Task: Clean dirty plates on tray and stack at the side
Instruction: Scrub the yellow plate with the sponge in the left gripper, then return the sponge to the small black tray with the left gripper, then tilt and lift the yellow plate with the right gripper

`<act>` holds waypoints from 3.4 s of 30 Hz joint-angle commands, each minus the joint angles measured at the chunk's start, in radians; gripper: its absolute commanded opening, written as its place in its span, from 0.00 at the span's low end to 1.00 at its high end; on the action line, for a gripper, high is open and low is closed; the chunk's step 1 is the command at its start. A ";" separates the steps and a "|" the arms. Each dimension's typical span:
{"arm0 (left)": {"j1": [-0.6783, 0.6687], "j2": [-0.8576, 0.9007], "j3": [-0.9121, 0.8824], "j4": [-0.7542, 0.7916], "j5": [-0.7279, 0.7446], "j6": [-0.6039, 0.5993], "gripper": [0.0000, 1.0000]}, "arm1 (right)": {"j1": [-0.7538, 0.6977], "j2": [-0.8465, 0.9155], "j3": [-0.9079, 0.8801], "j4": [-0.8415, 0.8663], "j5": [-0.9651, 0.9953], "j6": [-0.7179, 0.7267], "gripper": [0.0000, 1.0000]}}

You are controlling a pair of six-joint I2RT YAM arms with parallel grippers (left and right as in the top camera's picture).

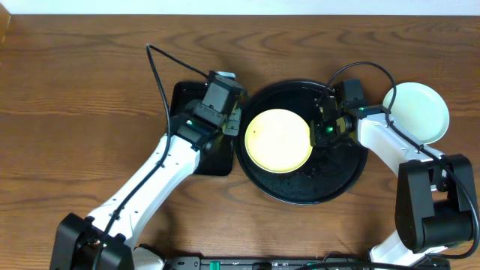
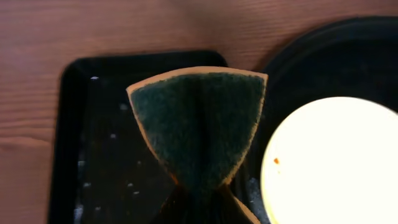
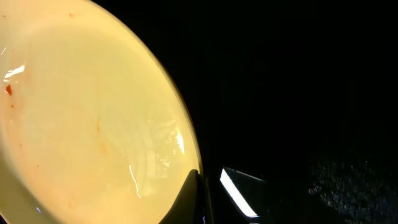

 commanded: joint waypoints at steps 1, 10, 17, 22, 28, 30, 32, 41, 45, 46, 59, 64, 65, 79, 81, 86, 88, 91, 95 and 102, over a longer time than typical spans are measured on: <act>0.006 0.030 0.004 0.053 0.197 -0.015 0.08 | -0.005 -0.005 0.006 -0.004 0.042 0.003 0.01; -0.048 0.263 0.004 0.253 0.338 -0.008 0.08 | -0.005 -0.005 0.006 -0.010 0.042 0.003 0.01; -0.075 0.433 0.004 0.327 0.351 0.038 0.08 | -0.005 -0.005 0.006 -0.009 0.042 0.003 0.01; -0.071 0.479 0.004 0.312 0.082 0.036 0.08 | -0.005 -0.005 0.005 -0.013 0.042 0.002 0.01; -0.082 0.364 0.004 0.307 -0.029 0.037 0.08 | -0.005 -0.005 0.005 -0.012 0.042 0.002 0.01; -0.082 0.302 0.004 0.294 -0.029 0.037 0.07 | -0.006 -0.005 0.005 -0.013 0.042 0.002 0.01; -0.080 0.244 0.004 0.272 -0.029 0.037 0.07 | -0.006 -0.005 0.006 -0.013 0.043 0.002 0.01; -0.024 0.089 0.004 0.077 -0.036 0.036 0.08 | -0.005 -0.005 0.006 -0.013 0.042 0.002 0.04; 0.050 0.103 0.004 -0.010 -0.036 0.036 0.08 | -0.005 -0.005 0.005 -0.017 0.042 0.003 0.09; 0.068 0.108 0.004 -0.024 -0.036 0.036 0.08 | -0.005 -0.005 0.005 -0.019 0.042 0.003 0.11; 0.146 0.214 0.003 -0.072 -0.035 0.032 0.15 | -0.005 0.073 -0.002 0.016 -0.099 0.002 0.09; 0.146 0.219 0.004 -0.084 -0.035 0.032 0.15 | -0.005 0.074 -0.002 0.029 -0.143 0.003 0.01; 0.146 0.219 0.004 -0.084 -0.035 0.032 0.15 | -0.006 0.074 -0.002 0.035 -0.165 0.002 0.01; 0.146 0.219 0.003 -0.083 -0.035 0.032 0.15 | -0.019 0.074 -0.001 0.163 -0.351 -0.035 0.01; 0.146 0.219 0.004 -0.083 -0.035 0.032 0.15 | -0.022 0.073 -0.001 0.182 -0.355 -0.036 0.01; 0.147 0.219 0.003 -0.084 -0.035 0.033 0.15 | -0.041 0.047 -0.001 0.250 -0.324 -0.052 0.01; 0.147 0.219 0.003 -0.084 -0.035 0.032 0.15 | -0.046 0.014 -0.001 0.251 -0.230 -0.055 0.01; 0.147 0.219 0.003 -0.083 -0.035 0.032 0.15 | -0.047 -0.050 -0.001 0.246 -0.105 -0.087 0.01; 0.147 0.219 0.004 -0.083 -0.035 0.032 0.15 | -0.045 -0.163 -0.001 0.227 0.031 -0.145 0.01; 0.147 0.219 0.003 -0.083 -0.035 0.032 0.15 | -0.019 -0.320 -0.001 0.178 0.284 -0.277 0.01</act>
